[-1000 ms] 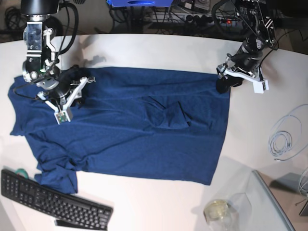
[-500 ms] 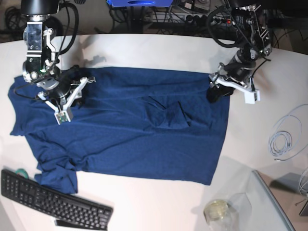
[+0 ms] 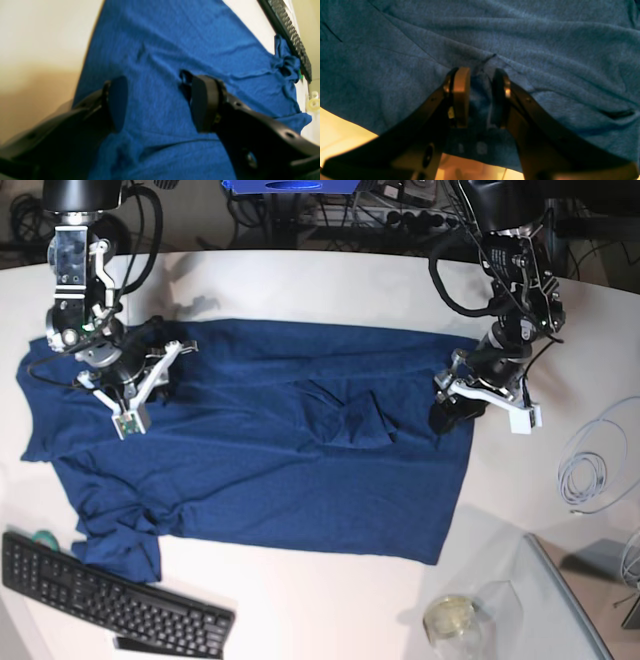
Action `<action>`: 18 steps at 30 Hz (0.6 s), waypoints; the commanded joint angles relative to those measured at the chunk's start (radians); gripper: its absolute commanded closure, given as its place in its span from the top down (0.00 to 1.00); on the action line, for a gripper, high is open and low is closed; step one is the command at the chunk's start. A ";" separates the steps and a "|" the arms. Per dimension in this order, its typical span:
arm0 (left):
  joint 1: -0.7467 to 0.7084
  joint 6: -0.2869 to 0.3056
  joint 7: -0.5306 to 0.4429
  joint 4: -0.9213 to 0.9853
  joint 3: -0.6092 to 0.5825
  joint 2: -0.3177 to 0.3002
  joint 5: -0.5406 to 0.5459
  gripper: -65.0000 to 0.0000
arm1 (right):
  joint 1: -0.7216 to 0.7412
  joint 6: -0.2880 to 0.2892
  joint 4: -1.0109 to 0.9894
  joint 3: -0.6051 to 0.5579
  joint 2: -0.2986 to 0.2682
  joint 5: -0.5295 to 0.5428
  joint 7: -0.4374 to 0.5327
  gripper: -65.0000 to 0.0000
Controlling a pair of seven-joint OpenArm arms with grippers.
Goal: Layout the t-shirt on the table in an organized manner, then fold the t-shirt properly
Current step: 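Pinch the shirt edges with both grippers and pull them outward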
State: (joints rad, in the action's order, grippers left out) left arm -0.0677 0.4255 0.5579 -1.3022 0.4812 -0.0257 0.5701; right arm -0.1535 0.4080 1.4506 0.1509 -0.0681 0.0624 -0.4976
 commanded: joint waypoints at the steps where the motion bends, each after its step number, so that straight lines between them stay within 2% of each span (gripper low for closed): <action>1: 0.018 0.009 -0.019 -0.017 0.001 -0.010 0.014 0.60 | 0.012 0.001 0.012 0.003 -0.006 0.009 0.020 0.24; 4: 0.018 0.009 -0.016 -0.032 0.001 -0.010 0.018 0.59 | 0.012 0.001 0.012 0.003 -0.006 0.009 0.020 0.24; 5: 0.007 0.009 -0.016 -0.057 0.001 -0.009 0.020 0.57 | 0.012 0.001 0.012 0.003 -0.006 0.009 0.020 0.24; 6: -0.008 0.009 -0.016 -0.092 -0.003 -0.006 0.020 0.47 | 0.012 0.001 0.012 0.003 -0.006 0.009 0.020 0.24; 7: -0.033 0.009 -0.016 -0.122 -0.008 -0.004 0.020 0.33 | 0.010 0.001 0.012 0.003 -0.006 0.009 0.020 0.24; 8: -0.056 0.009 -0.016 -0.150 -0.008 -0.003 0.020 0.13 | 0.010 0.001 0.012 0.003 -0.006 0.009 0.020 0.24; 9: -0.079 0.009 -0.016 -0.173 -0.008 -0.003 0.020 0.00 | 0.010 0.001 0.012 0.003 -0.006 0.009 0.020 0.24; 14: -0.165 0.009 -0.019 -0.188 0.043 0.010 0.020 0.00 | 0.009 0.001 0.012 0.003 -0.006 0.009 0.020 0.24; 18: -0.192 0.009 -0.019 -0.156 0.138 0.056 0.015 0.00 | 0.009 0.001 0.012 0.003 -0.006 0.009 0.020 0.24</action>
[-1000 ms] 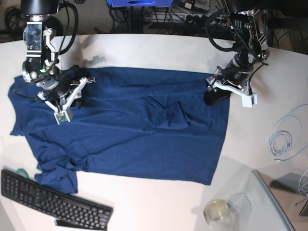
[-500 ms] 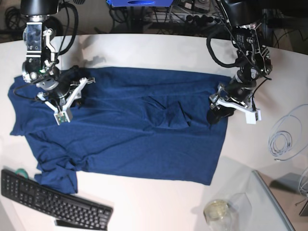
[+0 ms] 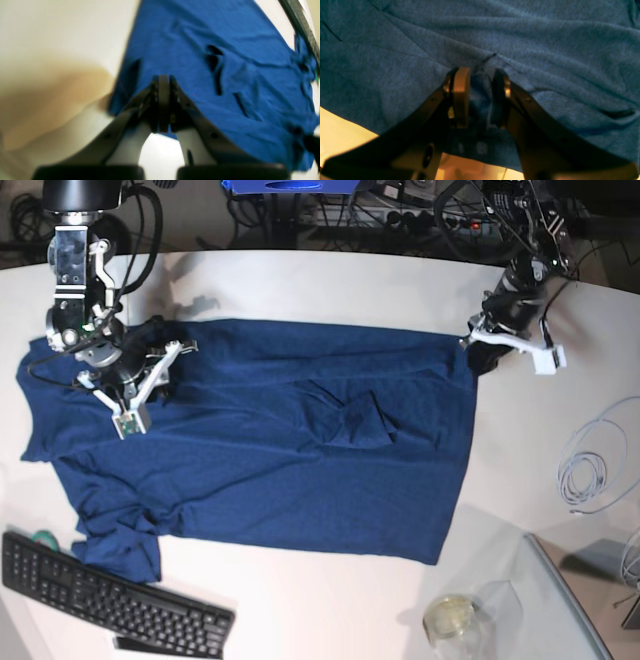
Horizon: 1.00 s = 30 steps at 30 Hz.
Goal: Layout the t-shirt on the table in an organized manner, then fold the t-shirt properly
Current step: 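Pinch the shirt edges with both grippers and pull them outward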
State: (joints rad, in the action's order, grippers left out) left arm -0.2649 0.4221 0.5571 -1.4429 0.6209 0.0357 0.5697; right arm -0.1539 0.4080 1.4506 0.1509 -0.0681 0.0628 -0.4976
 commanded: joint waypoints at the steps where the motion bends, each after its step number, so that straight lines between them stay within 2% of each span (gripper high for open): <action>1: 0.005 0.013 -0.016 -0.005 0.009 -0.004 0.016 0.00 | 0.009 0.001 0.012 0.003 -0.006 0.009 0.020 0.24; 7: 0.005 0.013 -0.016 0.015 0.007 -0.006 0.016 0.00 | 0.009 0.001 0.012 0.003 -0.005 0.009 0.020 0.24; 10: 0.009 0.013 -0.016 0.015 0.007 -0.006 0.014 0.29 | 0.009 0.001 0.012 0.003 -0.005 0.009 0.020 0.24; 12: 0.013 0.013 -0.016 0.015 0.007 -0.006 0.014 0.42 | 0.007 0.001 0.012 0.003 -0.005 0.009 0.020 0.24; 13: 0.013 0.013 -0.016 0.017 0.007 -0.004 0.014 0.45 | 0.007 0.001 0.012 0.003 -0.005 0.009 0.020 0.24; 30: 0.054 0.013 -0.016 0.095 -0.032 -0.004 0.013 0.46 | 0.007 0.001 0.012 0.003 -0.005 0.009 0.020 0.24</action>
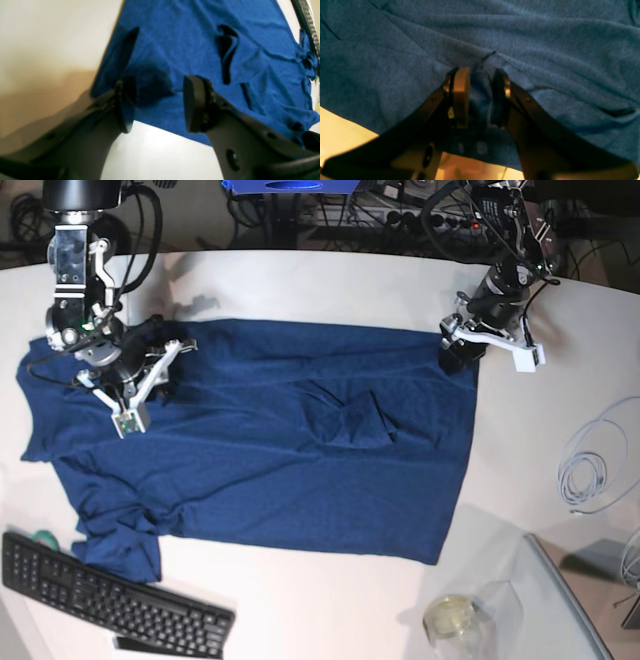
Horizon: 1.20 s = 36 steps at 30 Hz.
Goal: Layout the t-shirt on the table in an organized manner, then fold the t-shirt properly
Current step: 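Pinch the shirt edges with both grippers and pull them outward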
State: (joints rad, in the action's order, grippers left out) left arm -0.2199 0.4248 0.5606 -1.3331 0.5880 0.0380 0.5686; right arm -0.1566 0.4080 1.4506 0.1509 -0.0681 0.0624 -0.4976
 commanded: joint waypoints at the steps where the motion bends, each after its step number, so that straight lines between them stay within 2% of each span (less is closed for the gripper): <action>1: 0.009 0.010 -0.020 -0.015 0.000 -0.007 0.014 0.46 | 0.009 0.001 0.012 0.003 -0.005 0.009 0.020 0.24; 7: 0.010 0.010 -0.021 -0.015 0.007 -0.010 0.014 0.43 | 0.009 0.001 0.012 0.003 -0.005 0.009 0.020 0.24; 8: 0.010 0.010 -0.021 -0.015 0.007 -0.011 0.014 0.39 | 0.009 0.001 0.012 0.003 -0.005 0.009 0.020 0.24; 12: 0.010 0.010 -0.021 -0.013 0.007 -0.011 0.014 0.14 | 0.009 0.001 0.012 0.003 -0.005 0.009 0.020 0.24; 16: 0.012 0.010 -0.021 -0.013 0.000 -0.011 0.014 0.00 | 0.009 0.001 0.012 0.003 -0.005 0.009 0.020 0.24; 23: 0.001 0.010 -0.020 -0.036 0.007 -0.010 0.014 0.00 | 0.007 0.001 0.019 0.003 -0.005 0.009 0.020 0.24; 25: -0.009 0.010 -0.020 -0.049 0.008 -0.011 0.014 0.00 | -0.005 0.001 0.029 0.011 -0.005 0.037 0.023 0.24; 27: -0.036 0.010 -0.023 -0.055 0.017 -0.025 0.014 0.00 | -0.025 0.001 0.077 0.083 -0.002 0.115 0.023 0.24; 30: -0.065 0.010 -0.023 -0.070 0.080 -0.042 0.014 0.00 | -0.044 -0.001 0.138 0.229 0.032 0.242 0.023 0.24; 36: -0.163 0.015 -0.023 -0.184 0.143 -0.091 0.014 0.00 | -0.087 -0.001 0.201 0.470 0.060 0.282 0.023 0.25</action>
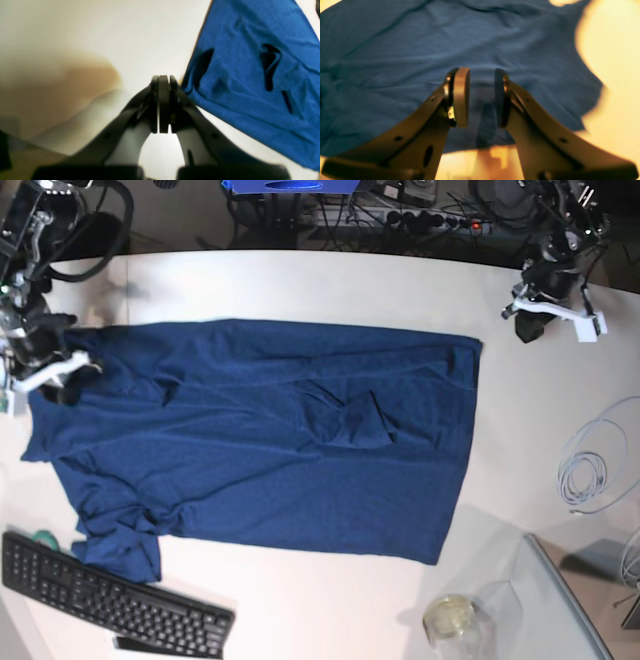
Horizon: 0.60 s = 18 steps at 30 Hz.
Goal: Layout the t-shirt on the table in an organized manner, then fold the t-shirt properly
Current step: 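Pinch the shirt edges with both grippers and pull them outward, then release the shirt edges and raise both grippers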
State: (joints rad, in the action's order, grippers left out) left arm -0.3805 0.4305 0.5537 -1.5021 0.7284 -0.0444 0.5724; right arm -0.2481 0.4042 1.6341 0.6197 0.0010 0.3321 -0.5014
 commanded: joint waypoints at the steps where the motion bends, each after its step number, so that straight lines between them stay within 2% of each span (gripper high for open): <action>1: -0.018 0.009 -0.016 -0.022 0.001 -0.019 0.014 0.00 | 0.005 0.003 0.013 0.058 0.004 0.028 0.027 0.25; 3: -0.031 0.011 -0.016 -0.024 0.003 -0.022 0.016 0.00 | 0.008 0.005 -0.008 0.150 0.023 0.072 0.027 0.27; 4: -0.033 0.011 -0.016 -0.018 0.004 -0.022 0.018 0.00 | 0.008 0.005 -0.024 0.182 0.024 0.100 0.025 0.31; 8: -0.028 0.011 -0.017 0.030 0.004 -0.018 0.018 0.00 | 0.008 0.008 -0.093 0.243 0.011 0.198 0.025 0.53; 9: -0.025 0.011 -0.019 0.044 0.004 -0.015 0.019 0.04 | 0.005 0.011 -0.104 0.242 0.000 0.218 0.025 0.58; 10: -0.021 0.011 -0.019 0.057 0.004 -0.007 0.021 0.13 | 0.002 0.025 -0.114 0.242 -0.009 0.235 0.023 0.60; 12: -0.002 0.011 -0.019 0.077 0.004 0.001 0.044 0.23 | 0.002 0.051 -0.127 0.243 -0.011 0.247 0.023 0.60; 15: 0.024 0.011 -0.019 0.125 0.000 -0.001 0.074 0.22 | 0.002 0.091 -0.128 0.246 -0.011 0.247 0.023 0.60; 18: 0.073 0.011 -0.019 0.173 -0.003 -0.001 0.065 0.23 | 0.002 0.095 -0.128 0.248 -0.011 0.247 0.023 0.60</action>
State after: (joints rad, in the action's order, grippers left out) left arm -0.3061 0.4335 0.5541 -1.3144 0.7235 -0.0380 0.6243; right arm -0.2489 0.4831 1.4918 0.8619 0.0051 0.5583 -0.5003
